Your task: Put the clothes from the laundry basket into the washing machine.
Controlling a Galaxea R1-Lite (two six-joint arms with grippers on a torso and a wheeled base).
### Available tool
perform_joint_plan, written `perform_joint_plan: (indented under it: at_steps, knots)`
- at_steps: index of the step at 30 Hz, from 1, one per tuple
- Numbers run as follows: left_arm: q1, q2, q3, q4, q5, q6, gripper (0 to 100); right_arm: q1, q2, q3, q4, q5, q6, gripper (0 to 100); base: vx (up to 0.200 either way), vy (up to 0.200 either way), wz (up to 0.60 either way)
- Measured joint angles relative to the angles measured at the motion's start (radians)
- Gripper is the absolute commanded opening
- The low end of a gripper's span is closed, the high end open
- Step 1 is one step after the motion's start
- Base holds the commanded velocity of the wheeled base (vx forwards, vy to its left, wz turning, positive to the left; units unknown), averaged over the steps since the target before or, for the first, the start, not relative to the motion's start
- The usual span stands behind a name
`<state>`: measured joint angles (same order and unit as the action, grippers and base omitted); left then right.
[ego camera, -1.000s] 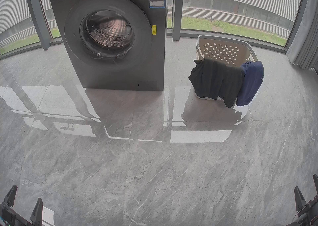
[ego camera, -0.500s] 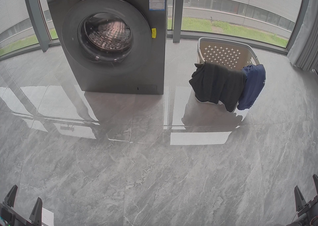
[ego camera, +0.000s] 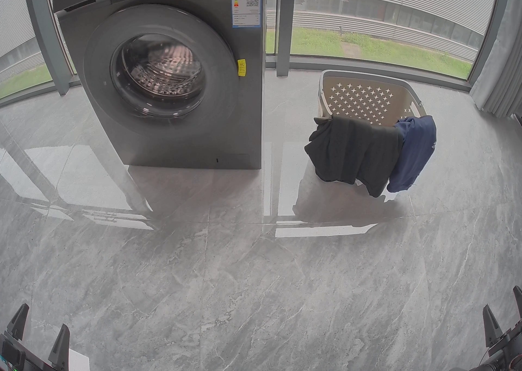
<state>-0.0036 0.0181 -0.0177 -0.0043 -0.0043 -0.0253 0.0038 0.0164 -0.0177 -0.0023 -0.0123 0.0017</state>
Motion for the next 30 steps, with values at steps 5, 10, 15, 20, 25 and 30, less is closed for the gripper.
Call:
perform_joint_plan:
  at_steps: [5, 10, 15, 20, 25, 30]
  knots:
    - [0.001, 0.000, 0.000, 0.000, 0.000, -0.004, 100, 0.000, 0.000, 0.000, 0.000, 0.000, 0.000, 100, 0.040, 0.000, 0.00]
    - [0.001, 0.000, 0.000, 0.000, 0.001, -0.009, 100, 0.000, 0.000, 0.000, 0.000, 0.000, 0.000, 100, 0.200, 0.000, 0.00]
    - [0.000, 0.000, 0.000, 0.000, 0.001, -0.010, 100, 0.000, 0.000, 0.000, 0.000, -0.001, 0.000, 100, 0.200, 0.000, 0.00]
    - [0.001, 0.000, 0.000, 0.000, 0.001, -0.010, 100, 0.000, 0.000, 0.000, 0.000, 0.000, 0.000, 100, 0.160, 0.000, 0.00]
    - [0.000, 0.000, 0.000, 0.000, 0.001, -0.010, 100, 0.000, 0.000, 0.000, 0.000, 0.000, 0.000, 100, 0.000, 0.000, 0.00]
    - [0.000, 0.000, 0.000, 0.000, 0.001, -0.008, 100, 0.000, 0.000, 0.000, 0.000, 0.000, 0.000, 100, 0.000, -0.080, 0.00]
